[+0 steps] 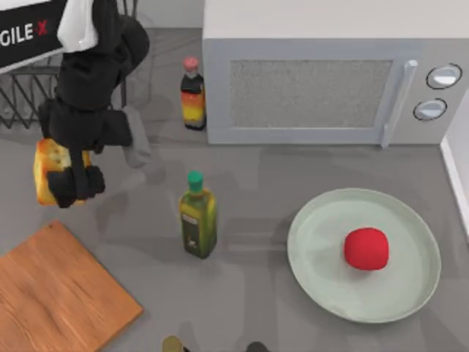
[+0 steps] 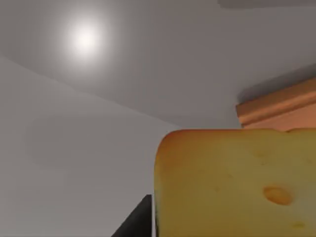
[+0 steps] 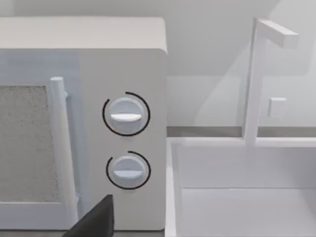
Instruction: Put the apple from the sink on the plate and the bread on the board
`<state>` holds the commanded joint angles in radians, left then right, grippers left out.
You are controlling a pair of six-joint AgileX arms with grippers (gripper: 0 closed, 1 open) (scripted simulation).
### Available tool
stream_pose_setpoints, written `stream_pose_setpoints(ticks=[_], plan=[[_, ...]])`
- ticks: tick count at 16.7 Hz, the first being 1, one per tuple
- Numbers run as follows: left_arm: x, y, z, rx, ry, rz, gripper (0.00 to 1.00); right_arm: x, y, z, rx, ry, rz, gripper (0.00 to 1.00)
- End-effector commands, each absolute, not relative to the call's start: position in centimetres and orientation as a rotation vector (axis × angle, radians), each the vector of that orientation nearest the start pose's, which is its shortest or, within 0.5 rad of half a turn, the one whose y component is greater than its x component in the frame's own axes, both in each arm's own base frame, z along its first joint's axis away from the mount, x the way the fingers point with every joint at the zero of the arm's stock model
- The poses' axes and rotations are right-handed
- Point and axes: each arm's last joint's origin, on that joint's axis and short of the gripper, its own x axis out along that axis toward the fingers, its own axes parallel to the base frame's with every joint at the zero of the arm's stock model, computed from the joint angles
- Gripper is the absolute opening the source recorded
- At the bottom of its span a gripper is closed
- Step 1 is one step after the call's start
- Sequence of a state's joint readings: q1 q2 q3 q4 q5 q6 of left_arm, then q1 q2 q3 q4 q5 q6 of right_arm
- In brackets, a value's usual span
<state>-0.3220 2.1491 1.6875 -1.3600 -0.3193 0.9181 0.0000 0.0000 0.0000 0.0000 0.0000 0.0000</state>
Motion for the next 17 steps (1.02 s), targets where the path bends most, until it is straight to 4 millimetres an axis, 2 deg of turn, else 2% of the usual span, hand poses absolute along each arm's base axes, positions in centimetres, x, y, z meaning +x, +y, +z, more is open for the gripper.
stream_pose_setpoints(ticks=[2,4,11,14,17], plan=[[37.5,-11.0,19.6,1.226,1.67,-0.821,0.0,10.6,-0.1,16.0,0.0,0.0,0.0,1.0],[37.3,-11.0,21.0,1.223,1.66,-0.814,0.0,10.6,-0.1,16.0,0.0,0.0,0.0,1.0],[37.3,-10.9,20.9,1.203,1.67,-0.794,0.0,10.6,-0.1,16.0,0.0,0.0,0.0,1.0],[36.9,-10.6,20.8,1.113,1.698,-0.702,0.0,10.6,-0.1,16.0,0.0,0.0,0.0,1.0],[36.2,-10.0,20.8,0.945,1.728,-0.531,0.0,10.6,-0.1,16.0,0.0,0.0,0.0,1.0]])
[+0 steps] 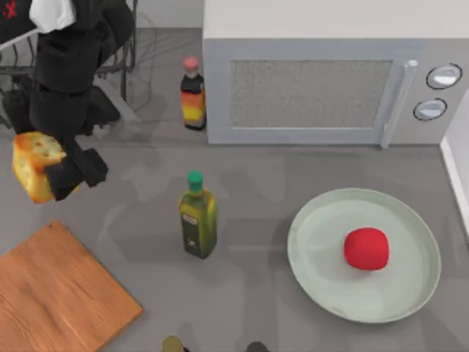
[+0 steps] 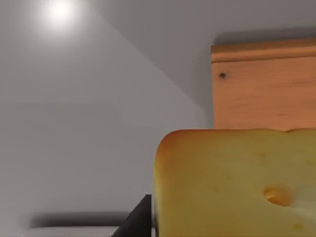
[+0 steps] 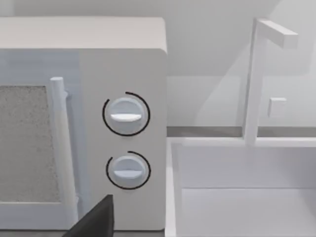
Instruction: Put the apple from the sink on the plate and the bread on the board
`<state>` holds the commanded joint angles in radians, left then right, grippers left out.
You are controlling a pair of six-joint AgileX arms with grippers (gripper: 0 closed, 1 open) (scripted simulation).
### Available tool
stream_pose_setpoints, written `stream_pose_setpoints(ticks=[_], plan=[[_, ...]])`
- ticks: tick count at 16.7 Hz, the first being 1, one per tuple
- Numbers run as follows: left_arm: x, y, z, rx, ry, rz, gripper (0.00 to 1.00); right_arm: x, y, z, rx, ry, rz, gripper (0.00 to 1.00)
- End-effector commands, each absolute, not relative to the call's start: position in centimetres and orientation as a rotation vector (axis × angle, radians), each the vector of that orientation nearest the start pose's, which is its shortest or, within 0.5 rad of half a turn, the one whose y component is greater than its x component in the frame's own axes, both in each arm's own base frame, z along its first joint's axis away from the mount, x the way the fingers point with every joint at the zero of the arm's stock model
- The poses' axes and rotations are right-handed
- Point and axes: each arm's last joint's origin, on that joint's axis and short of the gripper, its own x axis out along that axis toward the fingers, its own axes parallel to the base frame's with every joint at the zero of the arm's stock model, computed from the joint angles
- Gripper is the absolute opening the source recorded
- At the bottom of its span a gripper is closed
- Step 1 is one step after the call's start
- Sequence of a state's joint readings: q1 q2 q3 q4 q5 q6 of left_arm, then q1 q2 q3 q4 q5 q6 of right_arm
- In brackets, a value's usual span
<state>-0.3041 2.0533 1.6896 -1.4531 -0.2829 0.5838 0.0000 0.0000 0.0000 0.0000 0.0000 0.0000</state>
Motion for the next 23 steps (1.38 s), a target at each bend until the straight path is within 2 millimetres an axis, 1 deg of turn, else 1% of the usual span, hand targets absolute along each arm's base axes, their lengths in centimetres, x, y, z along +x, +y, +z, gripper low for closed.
stream_pose_setpoints(ticks=[4,8,12,16,19,23], plan=[[34.6,-8.7,20.8,0.628,1.75,-0.225,0.0,10.6,-0.1,16.0,0.0,0.0,0.0,1.0],[32.4,-7.2,20.7,0.246,1.725,0.12,0.0,10.6,-0.1,16.0,0.0,0.0,0.0,1.0],[29.7,-5.6,20.5,-0.173,1.644,0.473,0.0,10.6,-0.1,16.0,0.0,0.0,0.0,1.0],[26.7,-4.2,20.0,-0.58,1.518,0.789,0.0,10.6,-0.1,16.0,0.0,0.0,0.0,1.0],[24.7,-3.4,19.5,-0.851,1.409,0.988,0.0,10.6,-0.1,16.0,0.0,0.0,0.0,1.0],[22.6,-2.7,18.8,-1.094,1.296,1.144,0.0,10.6,-0.1,16.0,0.0,0.0,0.0,1.0]])
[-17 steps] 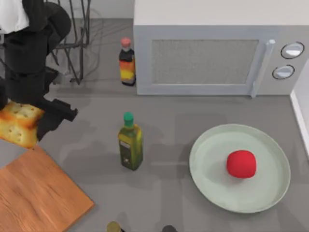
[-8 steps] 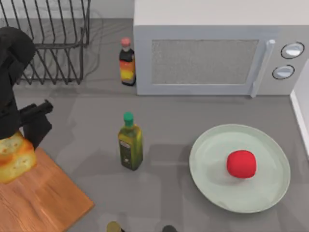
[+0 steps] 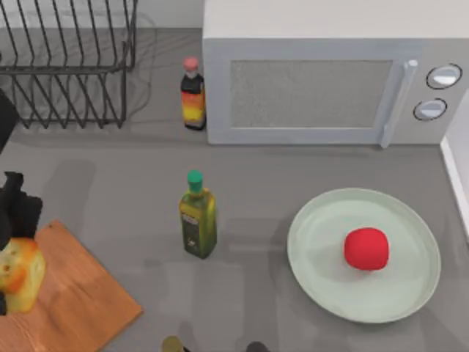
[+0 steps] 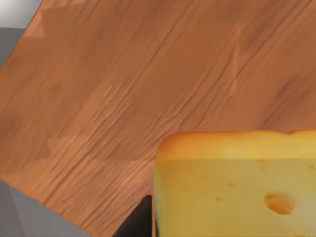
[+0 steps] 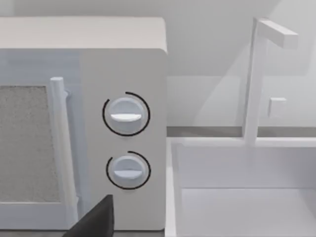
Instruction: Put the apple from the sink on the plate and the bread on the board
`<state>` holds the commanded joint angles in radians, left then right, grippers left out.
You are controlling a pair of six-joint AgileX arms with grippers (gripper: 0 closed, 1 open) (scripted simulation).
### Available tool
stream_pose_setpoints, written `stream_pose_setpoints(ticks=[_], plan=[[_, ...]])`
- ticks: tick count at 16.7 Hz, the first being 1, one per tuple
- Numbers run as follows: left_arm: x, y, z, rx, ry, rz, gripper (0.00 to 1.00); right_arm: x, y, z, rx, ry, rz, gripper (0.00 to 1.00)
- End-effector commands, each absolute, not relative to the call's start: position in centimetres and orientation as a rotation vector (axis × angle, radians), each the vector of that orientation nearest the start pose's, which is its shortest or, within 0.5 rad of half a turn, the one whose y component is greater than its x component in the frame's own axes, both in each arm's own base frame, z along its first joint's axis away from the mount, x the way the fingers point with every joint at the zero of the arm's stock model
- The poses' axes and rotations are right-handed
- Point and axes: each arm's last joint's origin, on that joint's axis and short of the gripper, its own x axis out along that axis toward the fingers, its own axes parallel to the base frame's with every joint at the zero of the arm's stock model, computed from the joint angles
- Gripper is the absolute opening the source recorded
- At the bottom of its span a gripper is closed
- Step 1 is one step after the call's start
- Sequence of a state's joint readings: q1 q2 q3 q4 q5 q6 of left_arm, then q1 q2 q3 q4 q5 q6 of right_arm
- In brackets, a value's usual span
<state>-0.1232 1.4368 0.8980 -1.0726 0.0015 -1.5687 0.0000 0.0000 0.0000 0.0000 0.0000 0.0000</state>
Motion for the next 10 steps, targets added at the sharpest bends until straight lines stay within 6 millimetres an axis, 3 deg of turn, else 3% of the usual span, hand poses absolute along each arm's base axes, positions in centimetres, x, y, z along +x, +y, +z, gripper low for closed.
stream_pose_setpoints(ticks=[3,10], plan=[[21.85,-2.47,18.59,-1.174,1.255,1.186,0.0,10.57,-0.12,16.0,0.0,0.0,0.0,1.0],[21.87,-2.56,18.47,-1.171,1.256,1.184,0.0,10.57,-0.12,16.0,0.0,0.0,0.0,1.0]])
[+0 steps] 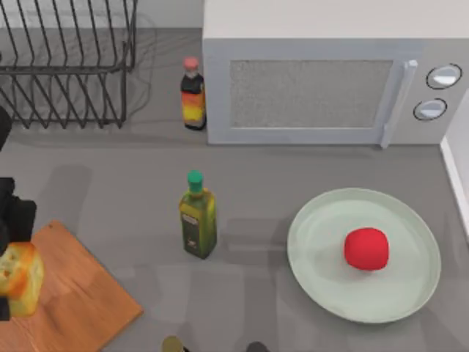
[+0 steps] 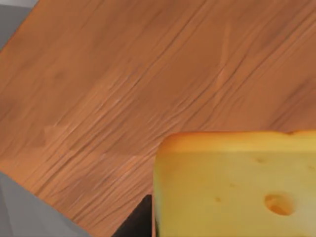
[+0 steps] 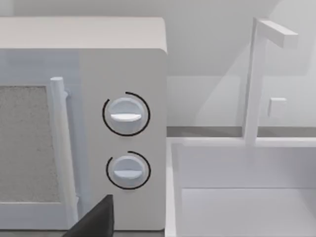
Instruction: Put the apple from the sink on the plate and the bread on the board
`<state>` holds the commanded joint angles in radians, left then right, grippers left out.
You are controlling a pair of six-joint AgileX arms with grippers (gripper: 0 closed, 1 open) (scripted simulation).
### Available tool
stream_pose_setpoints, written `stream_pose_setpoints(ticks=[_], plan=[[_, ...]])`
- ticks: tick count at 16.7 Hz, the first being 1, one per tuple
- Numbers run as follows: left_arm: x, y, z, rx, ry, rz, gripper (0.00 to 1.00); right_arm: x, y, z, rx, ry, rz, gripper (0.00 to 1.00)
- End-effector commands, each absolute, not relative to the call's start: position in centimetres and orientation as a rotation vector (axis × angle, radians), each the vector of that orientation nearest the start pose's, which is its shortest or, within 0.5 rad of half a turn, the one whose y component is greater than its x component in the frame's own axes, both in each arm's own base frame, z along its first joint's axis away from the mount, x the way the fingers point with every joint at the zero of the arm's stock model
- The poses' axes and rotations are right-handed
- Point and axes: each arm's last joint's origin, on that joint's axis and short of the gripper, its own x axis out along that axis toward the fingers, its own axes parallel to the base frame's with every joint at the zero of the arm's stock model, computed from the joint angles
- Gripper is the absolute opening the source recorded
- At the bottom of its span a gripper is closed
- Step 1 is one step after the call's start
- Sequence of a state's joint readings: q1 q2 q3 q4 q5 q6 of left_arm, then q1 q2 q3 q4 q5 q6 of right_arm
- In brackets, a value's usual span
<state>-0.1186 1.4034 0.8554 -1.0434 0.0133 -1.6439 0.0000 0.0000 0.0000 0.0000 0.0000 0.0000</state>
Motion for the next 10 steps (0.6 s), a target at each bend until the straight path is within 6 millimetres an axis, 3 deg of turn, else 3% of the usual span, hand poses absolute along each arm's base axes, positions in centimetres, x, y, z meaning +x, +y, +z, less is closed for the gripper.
stream_pose_setpoints(ticks=[10], plan=[[22.1,-2.6,15.4,-1.192,1.235,1.165,0.0,10.6,-0.1,16.0,0.0,0.0,0.0,1.0]])
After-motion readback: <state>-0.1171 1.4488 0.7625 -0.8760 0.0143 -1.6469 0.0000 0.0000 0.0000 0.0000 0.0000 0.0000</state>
